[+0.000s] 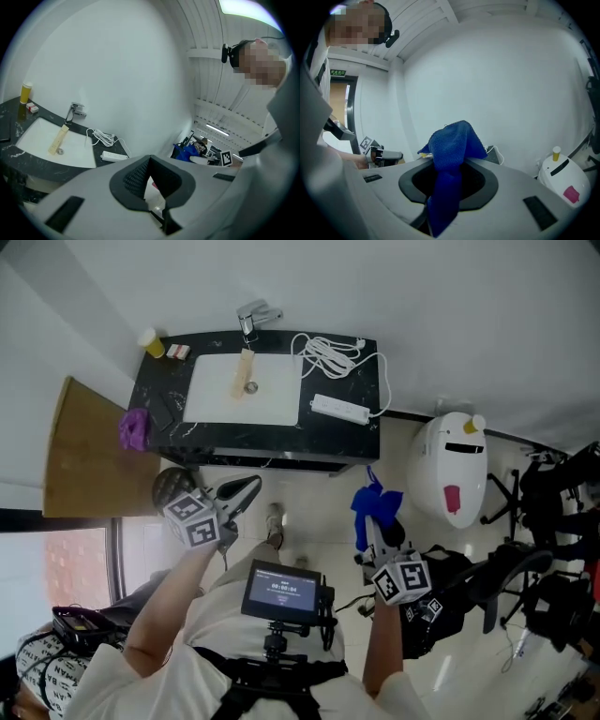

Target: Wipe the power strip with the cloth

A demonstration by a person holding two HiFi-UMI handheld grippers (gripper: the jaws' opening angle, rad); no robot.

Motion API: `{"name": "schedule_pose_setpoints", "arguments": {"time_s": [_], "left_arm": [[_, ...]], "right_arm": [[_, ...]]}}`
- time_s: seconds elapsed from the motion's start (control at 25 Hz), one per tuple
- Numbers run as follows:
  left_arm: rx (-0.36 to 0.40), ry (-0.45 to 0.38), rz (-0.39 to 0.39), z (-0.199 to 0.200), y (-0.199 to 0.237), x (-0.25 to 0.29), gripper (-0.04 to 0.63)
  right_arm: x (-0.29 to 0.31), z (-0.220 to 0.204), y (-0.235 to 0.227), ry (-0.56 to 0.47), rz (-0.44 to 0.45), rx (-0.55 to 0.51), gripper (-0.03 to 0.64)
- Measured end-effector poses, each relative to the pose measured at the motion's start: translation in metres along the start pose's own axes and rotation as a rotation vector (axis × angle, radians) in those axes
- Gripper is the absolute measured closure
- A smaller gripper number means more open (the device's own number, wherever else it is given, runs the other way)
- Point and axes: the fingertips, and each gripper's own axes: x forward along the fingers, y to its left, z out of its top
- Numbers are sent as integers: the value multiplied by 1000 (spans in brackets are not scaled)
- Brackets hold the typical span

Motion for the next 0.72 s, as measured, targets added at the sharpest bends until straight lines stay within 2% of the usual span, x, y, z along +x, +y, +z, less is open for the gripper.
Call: {"name": "schedule_pose_setpoints", "arguments": {"time_s": [0.36,0.72], "left_arm": [[18,21,-44,67,80,44,589],[56,34,-90,130,152,68,589]], "right_arm": [[97,34,-23,-1,-52,-1,523],[184,61,-52,-12,-172,2,523]]}}
